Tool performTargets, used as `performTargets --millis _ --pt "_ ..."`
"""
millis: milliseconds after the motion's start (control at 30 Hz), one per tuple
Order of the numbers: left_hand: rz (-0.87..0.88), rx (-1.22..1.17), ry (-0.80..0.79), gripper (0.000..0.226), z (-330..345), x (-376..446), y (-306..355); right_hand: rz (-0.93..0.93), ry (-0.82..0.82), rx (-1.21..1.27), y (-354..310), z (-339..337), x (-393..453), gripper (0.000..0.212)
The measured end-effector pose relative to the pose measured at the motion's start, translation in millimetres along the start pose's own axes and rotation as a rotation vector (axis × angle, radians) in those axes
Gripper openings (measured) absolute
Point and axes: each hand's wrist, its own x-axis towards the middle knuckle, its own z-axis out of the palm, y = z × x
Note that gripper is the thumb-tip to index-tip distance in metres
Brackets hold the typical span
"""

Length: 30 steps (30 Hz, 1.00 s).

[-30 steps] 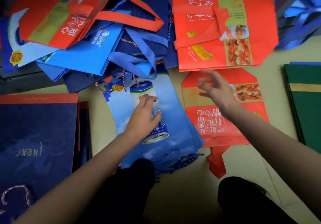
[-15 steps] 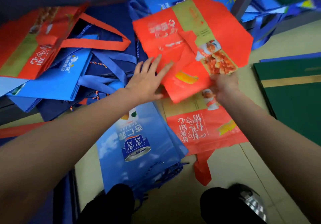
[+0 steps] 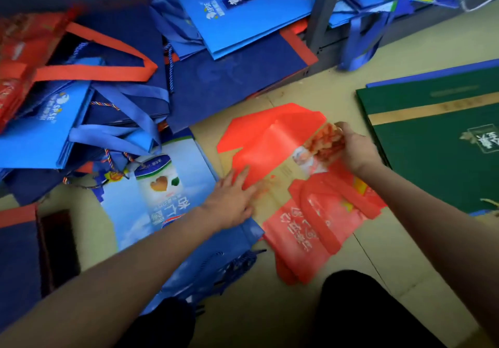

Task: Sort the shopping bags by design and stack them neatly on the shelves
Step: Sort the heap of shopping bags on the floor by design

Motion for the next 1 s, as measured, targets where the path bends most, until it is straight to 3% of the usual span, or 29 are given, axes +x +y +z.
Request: performTargets --millis 133,400,533,633,767,1000 --pt "-0.138 -0.111 0.003 0.064 3 6 3 0.061 0.005 0.022 -2 6 7 0.041" --pt "-0.123 -0.124 0.02 0.057 13 15 2 0.367 0.145 0.251 29 16 26 0.027" --pt "-0.205 -0.106 0.02 0.056 15 24 4 0.314 0.0 0.27 26 9 31 0.038" --pt "-0.299 -0.016 0.061 0.06 17 24 9 0.288 -0.166 0.237 11 31 24 0.062" --pt "-0.248 0.016 0.029 0.063 22 23 9 0.352 -0.157 0.218 -6 56 15 0.089" --pt "-0.233 -0.019 0.002 0.059 24 24 8 0.302 -0.14 0.242 25 48 14 0.08"
